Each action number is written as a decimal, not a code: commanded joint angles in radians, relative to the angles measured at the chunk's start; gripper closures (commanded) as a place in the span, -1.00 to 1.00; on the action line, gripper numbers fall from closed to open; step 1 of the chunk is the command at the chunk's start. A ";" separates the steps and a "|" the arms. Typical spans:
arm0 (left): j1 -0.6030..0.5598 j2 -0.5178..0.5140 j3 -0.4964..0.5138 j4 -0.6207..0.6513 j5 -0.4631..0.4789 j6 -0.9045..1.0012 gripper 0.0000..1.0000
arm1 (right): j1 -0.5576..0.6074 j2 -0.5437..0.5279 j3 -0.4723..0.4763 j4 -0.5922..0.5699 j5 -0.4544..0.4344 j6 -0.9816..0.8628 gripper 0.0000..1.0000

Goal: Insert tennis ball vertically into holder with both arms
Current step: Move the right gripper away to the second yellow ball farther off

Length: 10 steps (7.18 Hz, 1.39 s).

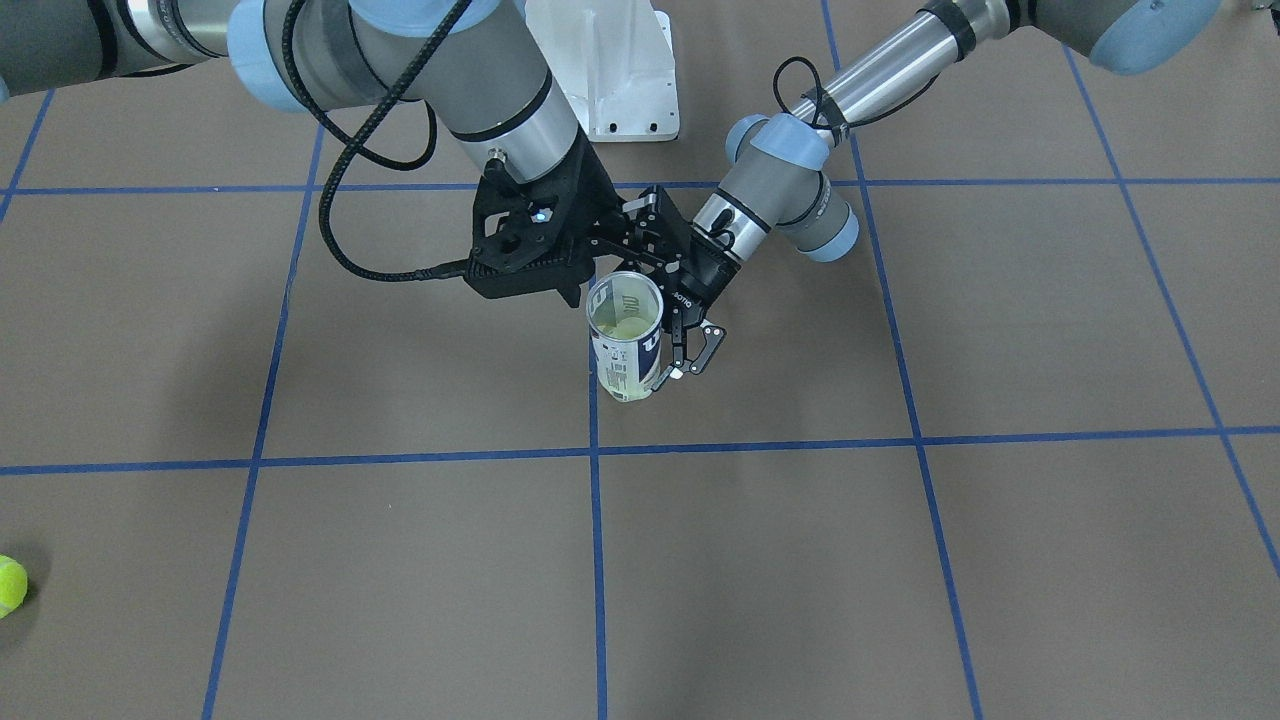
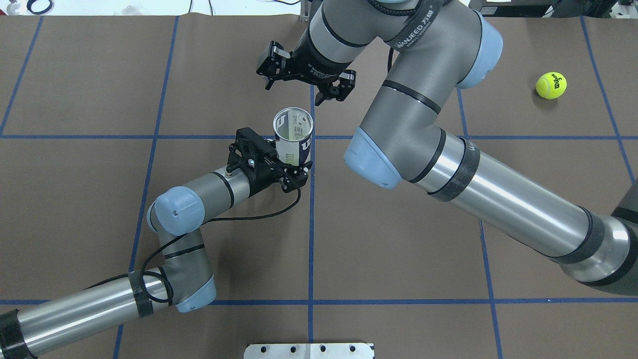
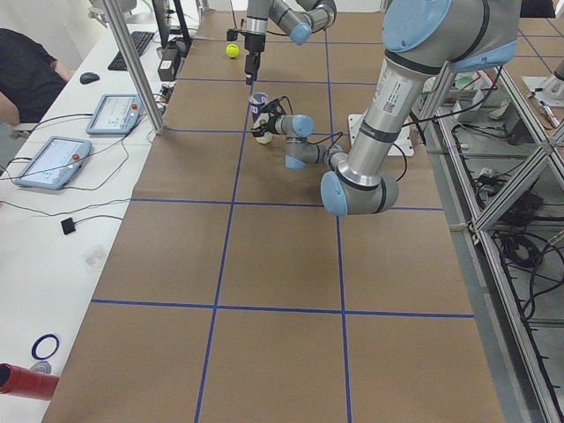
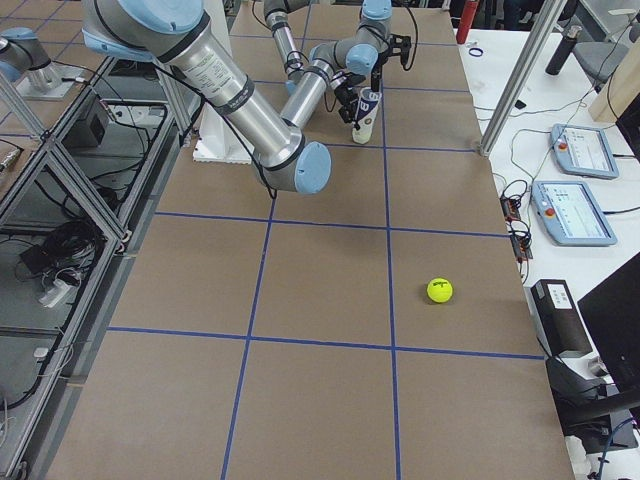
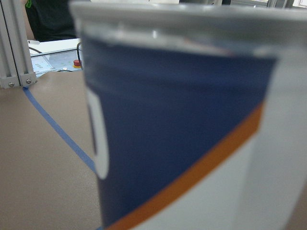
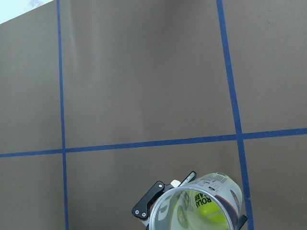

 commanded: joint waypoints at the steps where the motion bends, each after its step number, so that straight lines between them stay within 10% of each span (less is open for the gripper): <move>1: 0.000 0.000 -0.002 0.000 0.000 0.000 -0.98 | 0.079 -0.052 0.009 -0.015 0.030 -0.074 -0.98; 10: 0.001 0.014 -0.014 -0.001 -0.002 -0.001 -0.98 | 0.442 -0.313 -0.130 -0.105 0.129 -0.827 -0.98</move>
